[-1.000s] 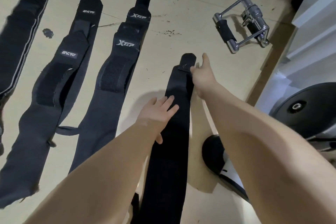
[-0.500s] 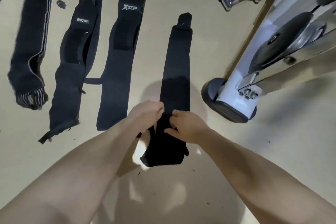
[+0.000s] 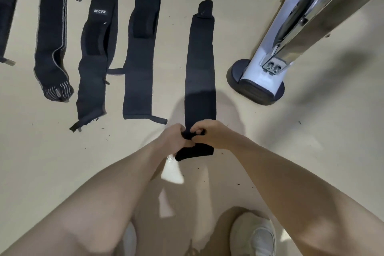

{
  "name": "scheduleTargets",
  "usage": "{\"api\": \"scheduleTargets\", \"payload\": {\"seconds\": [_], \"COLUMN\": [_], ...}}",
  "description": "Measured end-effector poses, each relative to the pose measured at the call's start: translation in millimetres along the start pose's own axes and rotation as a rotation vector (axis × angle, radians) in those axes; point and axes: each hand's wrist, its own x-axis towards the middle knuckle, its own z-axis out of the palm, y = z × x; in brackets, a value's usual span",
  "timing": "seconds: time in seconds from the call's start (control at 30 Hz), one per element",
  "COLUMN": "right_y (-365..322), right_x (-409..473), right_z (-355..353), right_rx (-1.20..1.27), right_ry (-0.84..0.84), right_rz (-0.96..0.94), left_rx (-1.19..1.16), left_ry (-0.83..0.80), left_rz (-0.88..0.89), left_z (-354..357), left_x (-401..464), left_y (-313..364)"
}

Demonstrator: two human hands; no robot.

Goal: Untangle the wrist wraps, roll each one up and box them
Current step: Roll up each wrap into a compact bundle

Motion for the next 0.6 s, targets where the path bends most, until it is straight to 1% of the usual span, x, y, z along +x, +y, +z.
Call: {"api": "scheduleTargets", "payload": {"seconds": [0.03,0.07,0.1,0.17,0.23,0.27,0.37,0.43,0.5,0.6], "right_y": [-4,-7,-7,-3,6,8,12,15,21,32], "right_x": [-2,-3,-3,-1,-1,-3,-8,-10,-10,-14], "right_z": [-4,-8,-10,-10,-5,-3,0,-1,-5,-8], "right_rx": [0.114,0.169,0.174,0.092,0.081,0.138,0.390,0.468,0.432,0.333], "right_ry": [-0.039,-0.080,-0.119,-0.216,-0.301,-0.326,-0.313,-0.284,-0.262,-0.222], "right_rz": [0.040,0.073,0.092,0.112,0.156,0.187,0.280,0.316,0.339,0.365], "left_rx": [-0.013,-0.007,0.016,0.005,-0.117,-0.174,-0.237,-0.255,-0.170,0.131], "left_ry": [0.005,0.024,0.051,0.080,0.031,-0.021,-0.156,-0.178,-0.204,-0.214], "left_rz": [0.030,0.065,0.102,0.165,0.204,0.213,0.220,0.206,0.193,0.267], "left_z": [-1,-4,-6,-11,-14,-14,-9,-4,2,9], "left_x": [-1,-2,-3,-6,-7,-7,-6,-7,-7,-3], "left_y": [4,8,10,12,12,11,4,-1,-5,-9]}}
